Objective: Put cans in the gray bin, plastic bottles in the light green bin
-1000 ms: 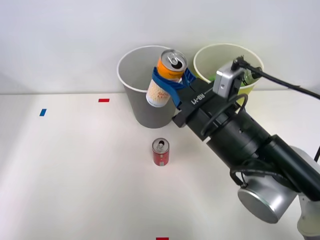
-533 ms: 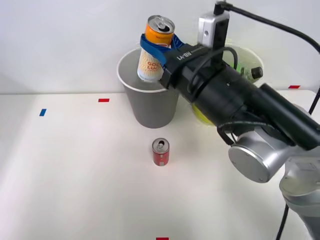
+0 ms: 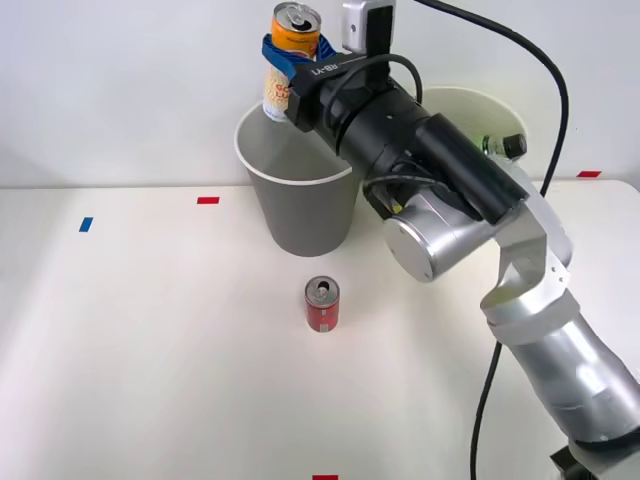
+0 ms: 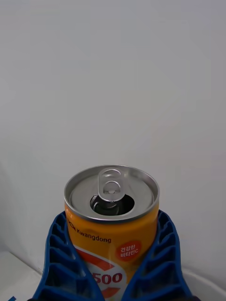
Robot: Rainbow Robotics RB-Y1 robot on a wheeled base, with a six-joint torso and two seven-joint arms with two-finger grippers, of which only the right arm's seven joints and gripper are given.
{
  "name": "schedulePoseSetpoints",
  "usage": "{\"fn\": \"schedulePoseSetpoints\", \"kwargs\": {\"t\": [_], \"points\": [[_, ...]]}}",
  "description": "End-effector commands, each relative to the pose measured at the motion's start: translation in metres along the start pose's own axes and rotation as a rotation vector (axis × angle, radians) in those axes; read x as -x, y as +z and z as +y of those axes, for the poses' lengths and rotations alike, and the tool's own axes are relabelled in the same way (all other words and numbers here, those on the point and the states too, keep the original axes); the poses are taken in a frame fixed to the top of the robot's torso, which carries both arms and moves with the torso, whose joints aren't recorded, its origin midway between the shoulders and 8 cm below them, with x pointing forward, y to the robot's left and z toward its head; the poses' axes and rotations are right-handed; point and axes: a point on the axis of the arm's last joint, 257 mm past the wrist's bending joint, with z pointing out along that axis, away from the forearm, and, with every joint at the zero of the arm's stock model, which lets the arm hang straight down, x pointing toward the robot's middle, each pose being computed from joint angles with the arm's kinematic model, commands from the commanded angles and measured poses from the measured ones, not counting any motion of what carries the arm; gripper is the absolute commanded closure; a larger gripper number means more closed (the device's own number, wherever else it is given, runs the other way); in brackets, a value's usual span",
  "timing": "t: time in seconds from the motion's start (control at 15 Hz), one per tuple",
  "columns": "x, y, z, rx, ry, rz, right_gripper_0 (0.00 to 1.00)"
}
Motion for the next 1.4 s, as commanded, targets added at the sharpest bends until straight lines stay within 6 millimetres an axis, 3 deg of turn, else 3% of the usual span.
{"fn": "schedulePoseSetpoints", "kwargs": {"t": [0.07, 0.33, 0.4, 0.6, 1.0, 1.4], "points": [[-0.012, 0.022, -0.006, -0.016, -0.033, 0.021, 1.00], [-0.024, 0.034, -0.016, -0.040, -0.099, 0.050, 1.00], [-0.024, 0.033, -0.017, -0.040, -0.108, 0.053, 0.95], [-0.028, 0.032, -0.016, -0.034, -0.125, 0.061, 0.02], [-0.040, 0.019, -0.022, -0.023, -0.167, 0.055, 0.00], [-0.040, -0.074, -0.030, -0.033, -0.261, -0.011, 0.00]]}}
